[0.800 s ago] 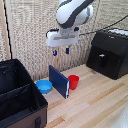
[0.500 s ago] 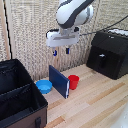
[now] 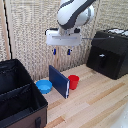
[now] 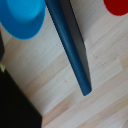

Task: Please move the gripper into proximity with the fryer handle. Once close enough, gingerly grasp the handle and gently tug the fryer basket open in your direction.

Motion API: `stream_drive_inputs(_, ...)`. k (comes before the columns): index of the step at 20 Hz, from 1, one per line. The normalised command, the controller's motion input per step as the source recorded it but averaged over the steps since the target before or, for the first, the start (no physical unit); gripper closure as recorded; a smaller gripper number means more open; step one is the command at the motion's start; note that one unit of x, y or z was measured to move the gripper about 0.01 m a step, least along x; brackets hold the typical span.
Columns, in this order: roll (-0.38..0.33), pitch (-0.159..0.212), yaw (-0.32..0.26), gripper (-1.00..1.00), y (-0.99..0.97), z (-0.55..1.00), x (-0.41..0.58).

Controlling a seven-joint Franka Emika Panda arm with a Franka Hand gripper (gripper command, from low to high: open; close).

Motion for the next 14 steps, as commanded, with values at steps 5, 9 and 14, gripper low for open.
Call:
stream_drive_inputs(5,-0.155,-0.011,-0.26,-1.0,0.0,0.08,-0.019)
stream_drive_inputs(9,-0.25,-0.019,-0.189,-1.0,0.0,0.08,-0.052)
stream_drive_inputs(14,-0.315,-0.021,-0.135,-1.0,0.0,0.02,-0.039)
